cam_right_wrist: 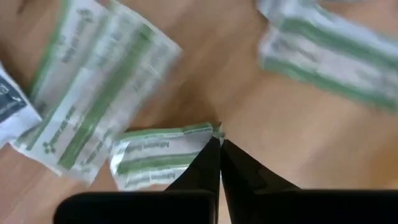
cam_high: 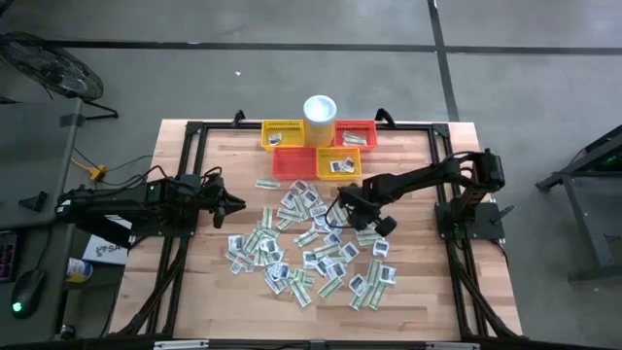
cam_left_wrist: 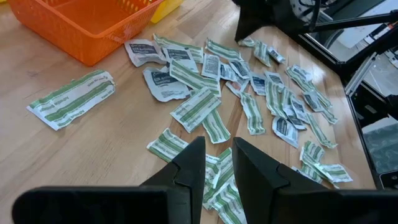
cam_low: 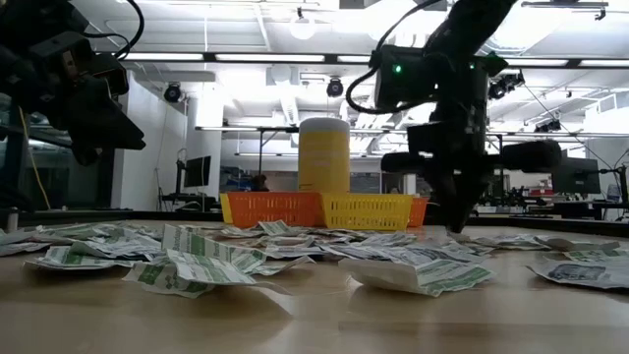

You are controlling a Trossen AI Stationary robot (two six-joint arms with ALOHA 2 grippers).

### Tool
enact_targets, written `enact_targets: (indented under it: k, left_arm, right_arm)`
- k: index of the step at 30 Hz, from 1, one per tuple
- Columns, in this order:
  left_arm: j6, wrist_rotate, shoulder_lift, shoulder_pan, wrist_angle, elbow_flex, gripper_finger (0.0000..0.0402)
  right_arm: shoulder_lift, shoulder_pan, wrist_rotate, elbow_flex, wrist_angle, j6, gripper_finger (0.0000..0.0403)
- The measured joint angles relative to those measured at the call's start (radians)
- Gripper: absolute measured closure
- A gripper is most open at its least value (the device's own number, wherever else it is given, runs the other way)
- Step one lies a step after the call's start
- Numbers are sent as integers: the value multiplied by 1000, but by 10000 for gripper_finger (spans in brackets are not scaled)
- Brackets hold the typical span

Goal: Pick & Place First Aid Supplies
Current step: Put the green bandage pack into the top orange basket

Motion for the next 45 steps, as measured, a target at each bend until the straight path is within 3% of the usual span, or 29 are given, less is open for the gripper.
enact_targets:
  k: [4, 12, 22, 34, 39, 45]
  left_arm:
    - [0, 0, 0, 0, 0, 0, 321]
    - [0, 0, 0, 0, 0, 0, 321]
    - [0, 0, 0, 0, 0, 0, 321]
    - [0, 0, 0, 0, 0, 0, 321]
    - [0, 0, 0, 0, 0, 0, 321]
    - [0, 0, 0, 0, 0, 0, 321]
  right_arm:
    - [-74, -21, 76, 1, -30, 144, 401]
    - [-264, -89, 108, 2, -68, 470, 402]
    - [-412, -263, 166, 2, -38, 875, 402]
    - [-405, -473, 121, 3, 118, 1066, 403]
    - [-343, -549, 55, 3, 209, 1127, 403]
    - [-237, -627, 54, 3, 332, 1282, 403]
